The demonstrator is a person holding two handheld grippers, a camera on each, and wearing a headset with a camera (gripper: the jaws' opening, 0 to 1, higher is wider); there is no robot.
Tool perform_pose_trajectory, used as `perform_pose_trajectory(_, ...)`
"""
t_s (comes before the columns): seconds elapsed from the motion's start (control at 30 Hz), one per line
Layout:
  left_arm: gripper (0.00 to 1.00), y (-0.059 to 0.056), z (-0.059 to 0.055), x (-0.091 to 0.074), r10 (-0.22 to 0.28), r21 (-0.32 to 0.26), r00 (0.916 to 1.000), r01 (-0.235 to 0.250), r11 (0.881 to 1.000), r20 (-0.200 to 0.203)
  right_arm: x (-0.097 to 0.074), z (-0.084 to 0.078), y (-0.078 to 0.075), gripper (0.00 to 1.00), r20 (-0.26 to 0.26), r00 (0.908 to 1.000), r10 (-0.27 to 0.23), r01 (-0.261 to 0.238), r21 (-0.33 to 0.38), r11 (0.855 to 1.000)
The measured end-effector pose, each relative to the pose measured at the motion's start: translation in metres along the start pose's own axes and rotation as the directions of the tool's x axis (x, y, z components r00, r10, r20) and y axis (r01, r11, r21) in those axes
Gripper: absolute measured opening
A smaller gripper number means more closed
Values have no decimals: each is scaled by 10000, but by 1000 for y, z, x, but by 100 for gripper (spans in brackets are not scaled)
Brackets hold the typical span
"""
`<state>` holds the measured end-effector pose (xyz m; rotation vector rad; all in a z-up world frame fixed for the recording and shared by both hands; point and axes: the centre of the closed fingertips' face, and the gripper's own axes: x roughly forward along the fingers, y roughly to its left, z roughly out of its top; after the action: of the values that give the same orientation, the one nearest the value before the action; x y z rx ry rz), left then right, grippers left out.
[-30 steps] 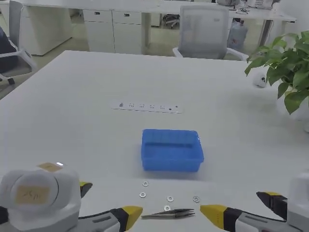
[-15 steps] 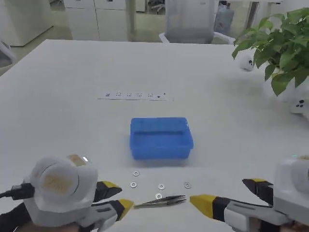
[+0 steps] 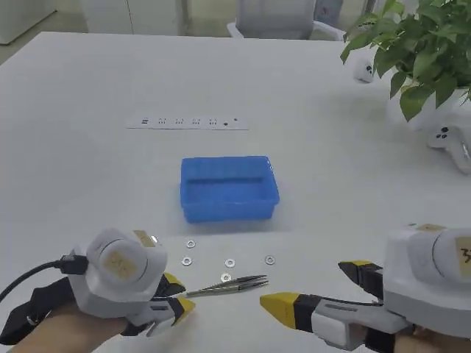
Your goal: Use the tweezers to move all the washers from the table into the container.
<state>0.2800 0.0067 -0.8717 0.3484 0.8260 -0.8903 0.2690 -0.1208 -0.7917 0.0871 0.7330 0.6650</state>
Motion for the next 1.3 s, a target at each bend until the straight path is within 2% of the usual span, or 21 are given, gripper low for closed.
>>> perform_pose_trajectory(0.1,11,3,-1,4,-36,38,9999,36,10000,-108,2,-1,1,84,-63,10000,31,-31,33,10000)
perform_pose_trajectory(0.17,8,3,4,6,-69,76,10000,69,9999,33,3,-1,2,84,-54,10000,69,-69,68,10000)
perform_pose_trajectory(0.27,4,-1,5,9,-312,321,9995,312,9990,7,4,0,3,84,-59,9999,100,-99,42,9999)
perform_pose_trajectory(0.33,2,-5,6,10,-525,902,9986,523,9946,1,5,0,4,84,-90,9999,139,-139,24,9999)
perform_pose_trajectory(0.37,0,-9,3,9,-620,1082,9980,633,9921,-154,5,0,5,84,-104,9998,151,-151,15,9999)
perform_pose_trajectory(0.4,0,-10,5,10,-641,1264,9979,640,9899,-37,5,0,5,84,-106,9998,158,-158,4,9999)
perform_pose_trajectory(0.43,0,-12,5,9,-582,1152,9983,590,9916,-102,5,0,6,83,-102,9998,165,-165,-6,9999)
perform_pose_trajectory(0.5,0,-18,4,9,-734,1315,9972,746,9885,-144,6,1,7,83,-90,9998,201,-201,-26,9998)
perform_pose_trajectory(0.57,0,-20,5,5,-632,1677,9979,640,9838,-106,7,1,10,83,-97,9996,260,-260,-46,9997)
perform_pose_trajectory(0.7,0,-24,11,-6,-599,1543,9982,580,9863,77,9,3,19,81,-134,9985,530,-534,-273,9982)
perform_pose_trajectory(0.83,0,-31,24,-23,-580,1644,9971,492,9852,487,10,2,29,75,-293,9953,925,-941,-581,9939)
perform_pose_trajectory(0.93,0,-36,35,-37,-599,1666,9950,460,9850,794,11,-3,40,64,-593,9884,1398,-1443,-815,9862)
perform_pose_trajectory(1.0,0,-38,38,-42,-580,1695,9948,431,9846,840,13,-5,46,59,-723,9855,1537,-1602,-943,9826)
perform_pose_trajectory(1.07,0,-41,41,-49,-491,1713,9952,340,9846,847,15,-9,49,53,-840,9829,1639,-1742,-1363,9752)
perform_pose_trajectory(1.1,0,-43,45,-53,-491,1939,9935,285,9806,1023,17,-12,50,48,-979,9806,1697,-1833,-1517,9713)
perform_pose_trajectory(1.17,0,-46,47,-59,-468,1824,9931,266,9829,1074,23,-20,53,40,-1278,9743,1853,-2059,-1739,9630)
perform_pose_trajectory(1.23,0,-50,50,-63,-558,1842,9919,341,9823,1141,27,-21,60,36,-1449,9671,2091,-2353,-1974,9516)
perform_pose_trajectory(1.3,0,-55,54,-69,-618,2066,9898,343,9778,1281,31,-21,69,31,-1695,9562,2387,-2774,-2641,9237)
